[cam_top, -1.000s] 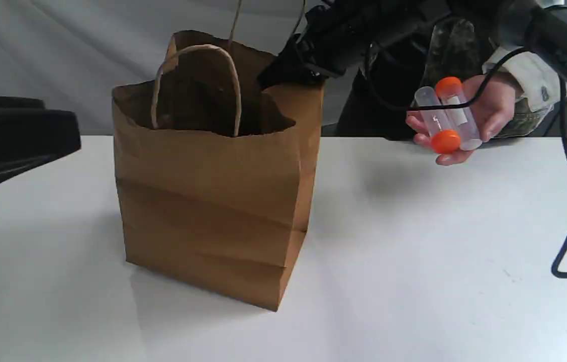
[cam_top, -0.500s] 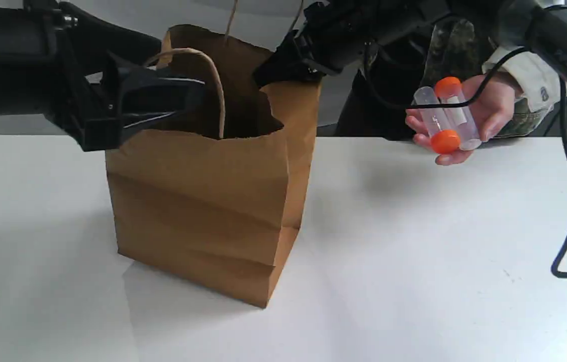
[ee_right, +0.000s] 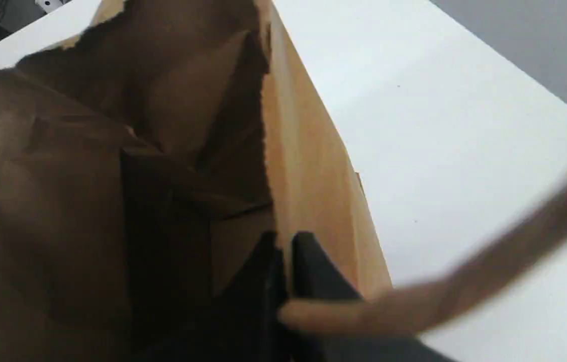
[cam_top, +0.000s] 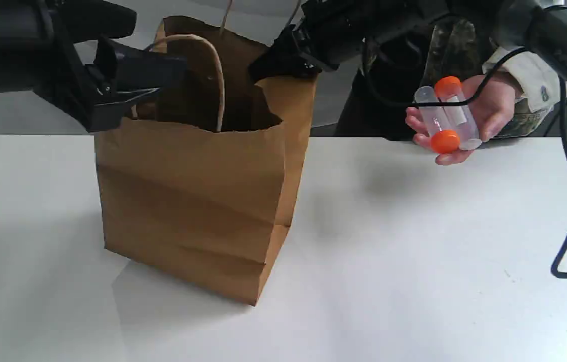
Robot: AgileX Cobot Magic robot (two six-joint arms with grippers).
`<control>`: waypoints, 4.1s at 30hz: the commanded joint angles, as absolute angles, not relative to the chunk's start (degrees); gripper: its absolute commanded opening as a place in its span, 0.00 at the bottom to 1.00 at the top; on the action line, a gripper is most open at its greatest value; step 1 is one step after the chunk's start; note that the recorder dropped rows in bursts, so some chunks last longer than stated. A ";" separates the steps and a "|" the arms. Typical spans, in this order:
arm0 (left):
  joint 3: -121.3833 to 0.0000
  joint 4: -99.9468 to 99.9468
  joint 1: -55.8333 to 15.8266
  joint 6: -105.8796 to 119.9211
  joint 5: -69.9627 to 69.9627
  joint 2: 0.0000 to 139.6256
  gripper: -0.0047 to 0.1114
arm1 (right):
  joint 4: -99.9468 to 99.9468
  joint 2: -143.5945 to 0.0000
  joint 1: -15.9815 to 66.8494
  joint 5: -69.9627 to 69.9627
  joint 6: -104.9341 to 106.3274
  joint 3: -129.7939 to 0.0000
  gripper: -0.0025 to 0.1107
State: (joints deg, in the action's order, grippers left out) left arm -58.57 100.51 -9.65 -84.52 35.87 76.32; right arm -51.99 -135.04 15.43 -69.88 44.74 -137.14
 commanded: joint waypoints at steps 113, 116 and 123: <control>-53.61 99.95 -20.55 -103.63 32.69 75.28 0.23 | -33.79 -132.39 21.94 -61.42 26.67 -140.43 0.22; -53.61 99.95 -20.55 -103.63 32.69 75.28 0.41 | -33.79 -132.39 21.94 -61.32 26.67 -140.43 0.41; -53.83 99.95 -20.55 -103.31 30.92 72.92 0.58 | -33.79 -132.39 21.94 -58.47 26.67 -140.43 0.58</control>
